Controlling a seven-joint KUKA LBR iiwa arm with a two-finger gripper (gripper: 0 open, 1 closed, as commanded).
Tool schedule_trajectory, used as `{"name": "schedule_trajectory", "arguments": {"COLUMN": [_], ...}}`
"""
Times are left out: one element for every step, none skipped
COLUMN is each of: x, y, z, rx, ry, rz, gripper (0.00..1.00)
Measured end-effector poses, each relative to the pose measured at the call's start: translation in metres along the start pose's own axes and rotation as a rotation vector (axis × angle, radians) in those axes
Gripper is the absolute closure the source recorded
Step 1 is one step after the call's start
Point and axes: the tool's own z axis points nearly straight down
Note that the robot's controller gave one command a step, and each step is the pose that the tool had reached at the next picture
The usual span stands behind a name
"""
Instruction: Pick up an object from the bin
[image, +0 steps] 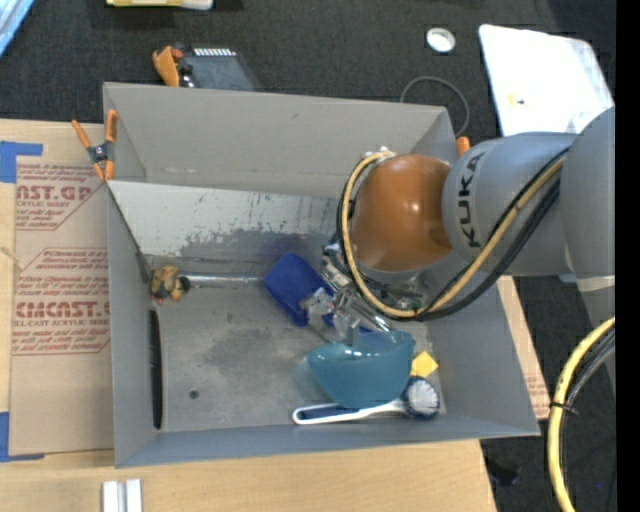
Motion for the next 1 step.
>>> {"name": "schedule_trajectory", "arguments": {"x": [0.0199], "y": [-0.0200], "z": [-0.0001], "rx": [0.002], "ry": [-0.004], "rz": [-0.218], "gripper": [1.00]}}
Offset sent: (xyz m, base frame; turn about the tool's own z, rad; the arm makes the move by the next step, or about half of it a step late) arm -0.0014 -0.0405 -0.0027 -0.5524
